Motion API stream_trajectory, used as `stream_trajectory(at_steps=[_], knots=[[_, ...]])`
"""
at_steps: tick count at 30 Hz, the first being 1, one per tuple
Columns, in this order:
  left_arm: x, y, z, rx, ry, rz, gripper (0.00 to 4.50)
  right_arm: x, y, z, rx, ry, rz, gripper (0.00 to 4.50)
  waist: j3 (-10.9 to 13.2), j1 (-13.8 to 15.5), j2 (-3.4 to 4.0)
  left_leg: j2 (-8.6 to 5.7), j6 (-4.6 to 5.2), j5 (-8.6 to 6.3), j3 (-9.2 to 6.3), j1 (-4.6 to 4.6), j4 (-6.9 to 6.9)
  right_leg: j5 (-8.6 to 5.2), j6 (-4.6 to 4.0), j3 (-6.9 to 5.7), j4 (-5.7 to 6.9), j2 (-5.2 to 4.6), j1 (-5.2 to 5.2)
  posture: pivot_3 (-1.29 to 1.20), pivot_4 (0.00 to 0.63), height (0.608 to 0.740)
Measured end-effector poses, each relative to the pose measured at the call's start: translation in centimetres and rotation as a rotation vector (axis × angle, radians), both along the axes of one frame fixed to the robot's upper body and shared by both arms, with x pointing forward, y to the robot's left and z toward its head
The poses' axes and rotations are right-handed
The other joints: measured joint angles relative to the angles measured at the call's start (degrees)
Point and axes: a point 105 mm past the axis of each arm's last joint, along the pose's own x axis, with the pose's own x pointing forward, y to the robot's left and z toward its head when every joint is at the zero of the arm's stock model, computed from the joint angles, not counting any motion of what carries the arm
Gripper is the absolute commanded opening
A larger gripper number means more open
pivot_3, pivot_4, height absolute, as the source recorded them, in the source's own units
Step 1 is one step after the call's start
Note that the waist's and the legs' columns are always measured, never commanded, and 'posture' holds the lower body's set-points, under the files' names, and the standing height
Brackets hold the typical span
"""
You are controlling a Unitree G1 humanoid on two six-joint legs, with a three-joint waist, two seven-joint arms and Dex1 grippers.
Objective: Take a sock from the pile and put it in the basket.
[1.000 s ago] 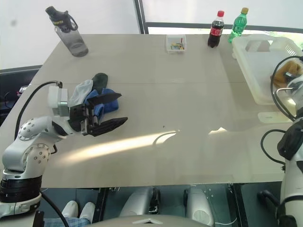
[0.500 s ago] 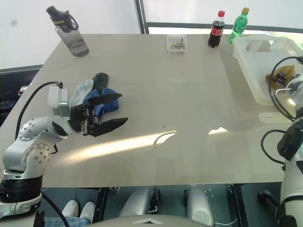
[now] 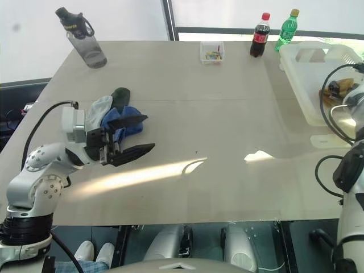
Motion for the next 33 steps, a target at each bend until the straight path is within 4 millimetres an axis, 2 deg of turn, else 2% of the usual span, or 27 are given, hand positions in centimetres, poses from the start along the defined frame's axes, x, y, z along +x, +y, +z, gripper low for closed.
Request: stream_trajectory(at_steps=[9,14,17,20,26,30,33], knots=[[-0.1,0.0,-0.2,-0.007,0.008,0.001,4.50,0.0,0.5,2.1,-0.065,-0.019,0.070,4.46,0.0,0.0,0.02,0.00,0.00,0.00,0.00,0.00,0.01,0.00,0.00,0.01,0.01,-0.02,-0.01,0.00,0.150,0.740],[-0.1,0.0,-0.3,-0.006,0.012,0.002,4.50,-0.1,1.9,3.7,-0.138,-0.052,0.193,4.46,0.0,0.0,0.02,0.01,0.00,0.00,-0.02,-0.01,0.01,0.00,0.00,-0.01,0.02,-0.02,-0.02,0.00,0.150,0.740],[-0.1,0.0,-0.4,-0.006,0.015,0.002,4.50,-0.7,4.1,2.8,-0.181,-0.019,0.373,4.46,0.0,0.2,0.02,0.03,0.00,0.00,-0.04,-0.03,0.02,0.00,0.01,-0.03,0.03,-0.04,-0.01,0.00,0.150,0.740],[-0.1,0.0,-0.4,-0.006,0.015,0.008,4.50,-2.2,6.7,0.9,-0.196,0.024,0.547,4.46,0.0,0.4,0.02,0.03,0.01,0.00,-0.09,-0.05,0.05,0.01,0.01,-0.08,0.05,-0.08,-0.01,0.00,0.150,0.740],[0.0,0.2,-1.0,-0.004,0.051,0.046,4.50,-6.8,11.8,-1.8,-0.195,0.031,0.867,4.46,0.0,0.5,0.02,0.02,0.02,-0.01,-0.17,0.01,0.07,0.01,0.02,-0.13,0.08,-0.11,0.05,0.00,0.150,0.740],[0.0,0.3,-1.3,0.001,0.076,0.063,4.50,-8.3,13.6,-2.5,-0.184,0.019,0.935,4.46,0.0,0.3,0.00,0.03,0.02,-0.01,-0.22,0.07,0.10,0.01,0.02,-0.16,0.12,-0.11,0.10,0.00,0.150,0.740],[0.0,0.2,-1.4,0.003,0.086,0.088,4.50,-10.6,15.4,-4.0,-0.167,0.012,0.998,4.46,0.0,0.5,0.00,0.03,0.01,-0.01,-0.33,0.06,0.08,0.01,0.02,-0.25,0.08,-0.11,0.15,0.00,0.150,0.740]])
